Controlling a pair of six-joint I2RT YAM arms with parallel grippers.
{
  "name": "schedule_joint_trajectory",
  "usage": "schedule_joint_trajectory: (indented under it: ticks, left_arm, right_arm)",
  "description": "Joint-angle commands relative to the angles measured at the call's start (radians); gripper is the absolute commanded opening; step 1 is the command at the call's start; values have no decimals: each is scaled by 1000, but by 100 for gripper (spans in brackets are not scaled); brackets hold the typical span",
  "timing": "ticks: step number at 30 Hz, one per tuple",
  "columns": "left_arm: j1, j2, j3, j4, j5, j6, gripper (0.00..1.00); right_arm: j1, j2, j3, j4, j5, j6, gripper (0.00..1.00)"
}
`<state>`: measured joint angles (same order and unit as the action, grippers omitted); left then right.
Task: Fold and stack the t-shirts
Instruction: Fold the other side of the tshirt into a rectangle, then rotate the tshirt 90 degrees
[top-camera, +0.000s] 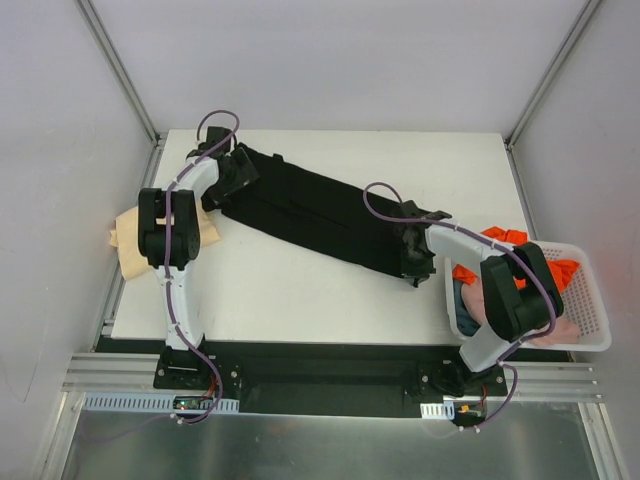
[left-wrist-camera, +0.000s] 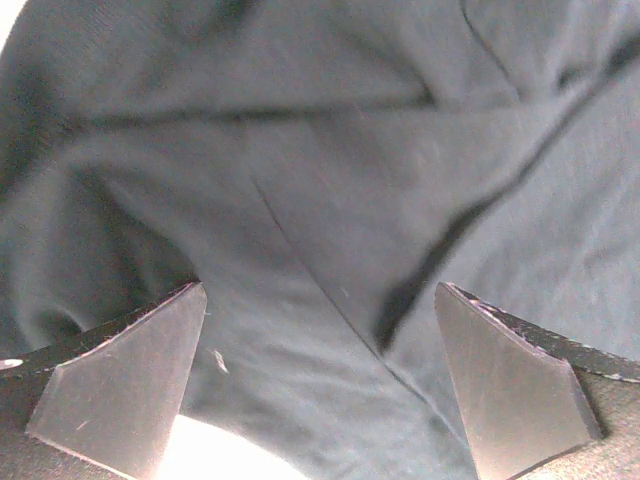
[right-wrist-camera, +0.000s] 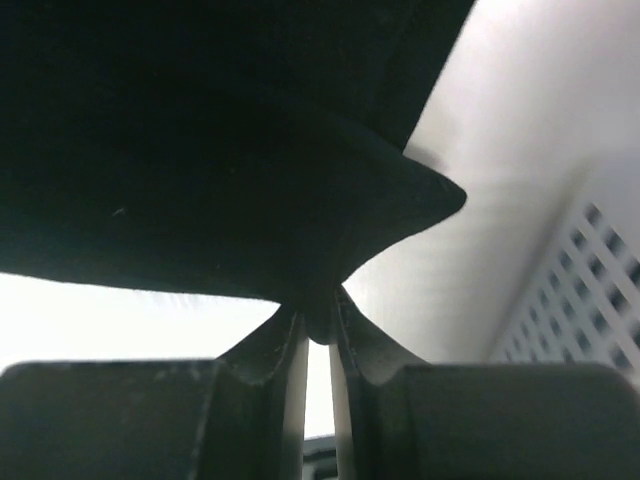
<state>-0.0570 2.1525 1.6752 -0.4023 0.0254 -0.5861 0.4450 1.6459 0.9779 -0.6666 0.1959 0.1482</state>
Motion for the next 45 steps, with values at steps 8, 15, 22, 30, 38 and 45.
schedule_joint_trajectory:
  ticks: [8, 15, 22, 30, 38, 45]
  left_arm:
    - [16, 32, 66, -41, -58, 31, 99]
    - [14, -14, 67, -50, -27, 23, 99]
    - [-33, -143, 34, -49, 2, 20, 99]
    - [-138, -113, 35, -44, 64, 2, 99]
    - [-136, 67, 148, -46, 79, -26, 99]
    - [-127, 249, 387, -46, 194, -75, 99]
  right_arm:
    - [15, -136, 4, -189, 13, -62, 60]
    - [41, -248, 94, -162, -114, -128, 98]
    - [35, -213, 266, -61, -167, -173, 97]
    - [-80, 162, 539, 18, -366, -119, 97]
    - [-169, 394, 634, 16, -464, -99, 97]
    - [-155, 258, 303, 125, -550, -33, 97]
